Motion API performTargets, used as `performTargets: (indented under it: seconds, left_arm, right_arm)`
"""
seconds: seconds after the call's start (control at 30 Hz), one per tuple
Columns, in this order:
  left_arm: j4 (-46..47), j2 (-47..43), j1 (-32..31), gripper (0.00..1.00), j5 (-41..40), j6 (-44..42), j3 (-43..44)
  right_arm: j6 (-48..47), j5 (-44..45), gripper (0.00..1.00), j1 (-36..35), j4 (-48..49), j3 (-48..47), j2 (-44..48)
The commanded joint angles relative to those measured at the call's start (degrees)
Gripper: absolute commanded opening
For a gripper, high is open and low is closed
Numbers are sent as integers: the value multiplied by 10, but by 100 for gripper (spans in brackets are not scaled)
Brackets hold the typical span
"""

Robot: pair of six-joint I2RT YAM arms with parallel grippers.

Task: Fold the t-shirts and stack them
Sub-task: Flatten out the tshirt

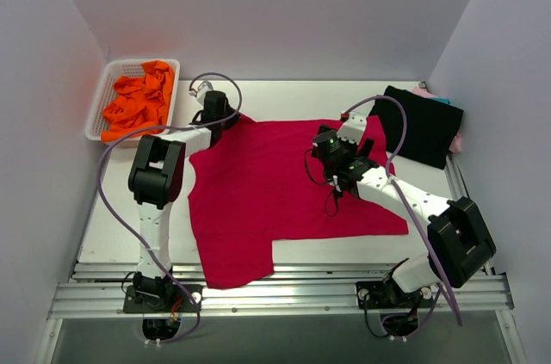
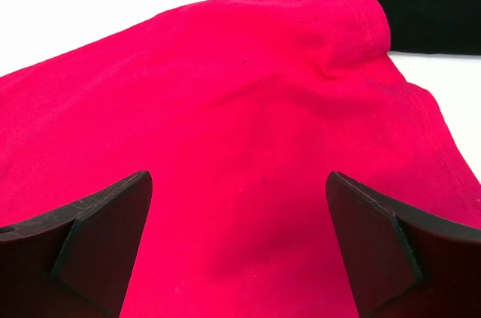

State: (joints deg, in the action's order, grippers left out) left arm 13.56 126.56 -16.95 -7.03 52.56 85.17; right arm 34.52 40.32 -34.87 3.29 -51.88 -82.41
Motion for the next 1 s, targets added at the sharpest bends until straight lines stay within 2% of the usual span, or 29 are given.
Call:
performTargets:
  seconds: [0.0,0.13,0.23,0.3,0.33,0.4,0.43,0.47,0.53,0.6,0.63,0.67,0.7,0.73,0.8,0.87,0.97]
  left_arm:
    - [-21,13,-3,2,-10,-25,50]
    - [-58,51,-6,2,24,-81,132]
    - [-117,104,-16,4,40,-142,243]
    - [-163,160,-18,6,74,-179,342]
    - [-196,181,-18,10,123,-191,425]
    - [-243,259,-20,44,161,-237,526]
    - [-311,287,-22,68,186,-250,587]
    - [-344,338,-26,94,185,-277,700]
    - [-395,360,-29,94,163,-295,765]
    - [-376,317,-27,94,122,-300,707]
    - [-324,289,-25,94,107,-299,659]
    - [-298,223,-22,94,76,-294,608]
    - [-271,188,-17,94,52,-290,513]
    - [-232,158,-13,94,41,-287,474]
    - [-220,74,-3,94,4,-278,392]
    - [-233,8,0,94,-15,-282,354]
    - [-242,-58,3,94,-31,-300,274]
  right_arm:
    - [7,25,96,6,9,10,8]
    - [5,21,96,11,11,13,15]
    - [6,15,96,15,13,18,23]
    - [7,8,96,16,16,22,30]
    - [7,5,96,18,20,27,37]
    - [7,-2,96,20,23,30,49]
    - [6,-6,96,20,22,30,52]
    - [6,-7,96,22,22,30,56]
    - [6,-11,96,19,22,31,66]
    - [6,-11,96,18,26,34,71]
    - [5,-14,96,17,27,36,71]
    - [6,-14,96,17,30,39,71]
    - [6,-15,96,17,30,39,68]
    - [6,-14,96,17,30,38,66]
    - [4,-13,95,15,30,33,61]
    - [-1,-10,95,13,29,29,60]
    - [-9,-13,96,11,38,27,62]
